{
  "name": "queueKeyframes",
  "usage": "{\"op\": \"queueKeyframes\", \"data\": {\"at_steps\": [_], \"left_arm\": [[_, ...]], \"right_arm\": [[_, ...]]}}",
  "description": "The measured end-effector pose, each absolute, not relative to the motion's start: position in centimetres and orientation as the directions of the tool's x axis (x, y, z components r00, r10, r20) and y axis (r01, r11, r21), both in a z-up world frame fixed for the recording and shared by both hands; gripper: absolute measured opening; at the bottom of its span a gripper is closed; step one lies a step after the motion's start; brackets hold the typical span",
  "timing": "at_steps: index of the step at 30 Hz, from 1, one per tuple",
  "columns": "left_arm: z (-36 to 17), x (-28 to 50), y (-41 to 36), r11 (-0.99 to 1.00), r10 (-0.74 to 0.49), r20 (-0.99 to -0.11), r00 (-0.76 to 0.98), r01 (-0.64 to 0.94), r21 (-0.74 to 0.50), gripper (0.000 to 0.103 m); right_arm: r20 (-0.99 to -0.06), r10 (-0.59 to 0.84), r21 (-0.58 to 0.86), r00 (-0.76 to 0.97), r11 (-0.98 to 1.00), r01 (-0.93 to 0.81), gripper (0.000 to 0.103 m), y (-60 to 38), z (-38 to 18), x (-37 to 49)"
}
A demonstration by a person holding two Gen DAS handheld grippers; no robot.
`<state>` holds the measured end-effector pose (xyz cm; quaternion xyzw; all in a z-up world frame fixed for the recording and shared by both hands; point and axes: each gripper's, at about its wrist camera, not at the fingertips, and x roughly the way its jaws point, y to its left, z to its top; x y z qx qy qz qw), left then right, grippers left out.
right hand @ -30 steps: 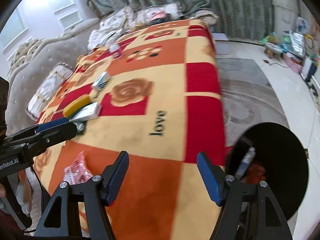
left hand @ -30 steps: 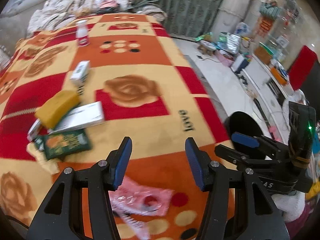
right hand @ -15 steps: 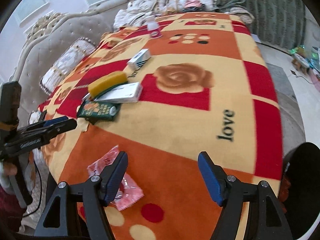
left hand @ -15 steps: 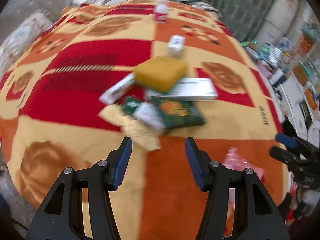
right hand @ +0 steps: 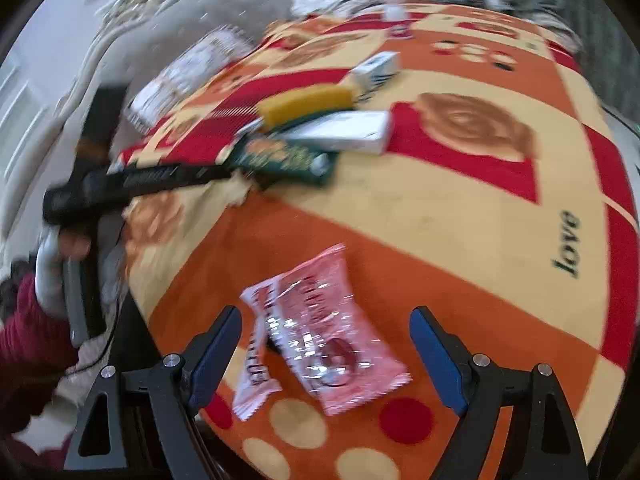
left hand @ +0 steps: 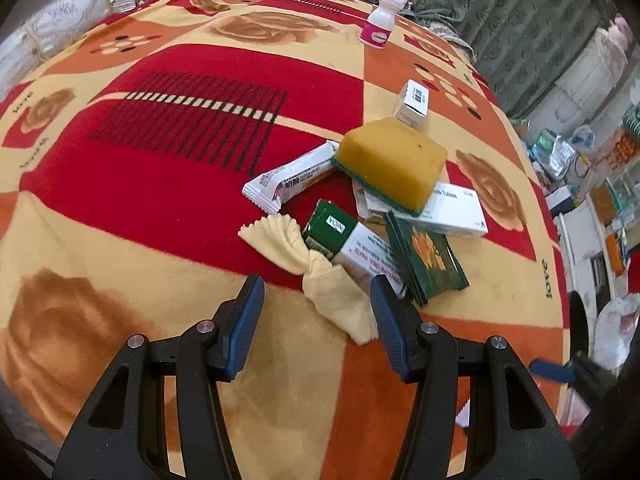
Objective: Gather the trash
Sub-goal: 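Grasp the beige paper napkin with the left tool while the right tool grasps the pink candy wrapper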
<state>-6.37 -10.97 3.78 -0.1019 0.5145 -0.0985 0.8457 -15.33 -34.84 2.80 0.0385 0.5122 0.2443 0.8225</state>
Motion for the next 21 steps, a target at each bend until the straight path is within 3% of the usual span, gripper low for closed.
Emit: {"op": "queueKeyframes", "data": {"at_steps": [6, 8, 9, 11, 12, 14, 15, 21], "left_arm": [[3.4, -5.8, -11.0, 0.959, -0.270, -0.842, 0.467, 0.056, -0.276, 0.051], [3.3, -5.8, -11.1, 0.962, -0.265, -0.847, 0.462, 0.074, -0.261, 0.020], [3.2, -5.9, -11.1, 0.963, -0.268, -0.851, 0.452, 0.084, -0.258, 0.018], [3.3, -6.2, -10.8, 0.958, -0.282, -0.848, 0.448, 0.089, -0.271, 0.016], [3.4, -6.4, -10.7, 0.956, -0.290, -0.847, 0.445, 0.093, -0.279, 0.015], [3.9, -7.1, -10.4, 0.952, -0.304, -0.844, 0.443, 0.105, -0.287, 0.015], [4.2, -7.4, -10.4, 0.951, -0.307, -0.842, 0.444, 0.113, -0.287, 0.015], [6.9, -10.7, -11.8, 0.936, -0.347, -0.822, 0.451, 0.216, -0.277, 0.015]], "right_arm": [[-0.866, 0.375, 0.230, 0.332, 0.887, -0.400, 0.084, -33.0, 0.9, -15.5], [-0.858, 0.370, 0.216, 0.357, 0.889, -0.404, 0.084, -33.0, 0.9, -15.7], [-0.853, 0.372, 0.215, 0.367, 0.890, -0.402, 0.084, -33.1, 0.8, -15.8], [-0.844, 0.359, 0.196, 0.398, 0.898, -0.393, 0.077, -33.4, 0.8, -16.0], [-0.842, 0.341, 0.175, 0.418, 0.905, -0.387, 0.067, -33.5, 0.8, -16.1], [-0.838, 0.336, 0.166, 0.429, 0.907, -0.388, 0.057, -33.6, 1.0, -16.2], [-0.833, 0.349, 0.177, 0.430, 0.904, -0.390, 0.045, -33.8, 1.2, -16.4], [-0.810, 0.360, 0.182, 0.463, 0.905, -0.385, 0.036, -34.6, 2.6, -16.6]]}}
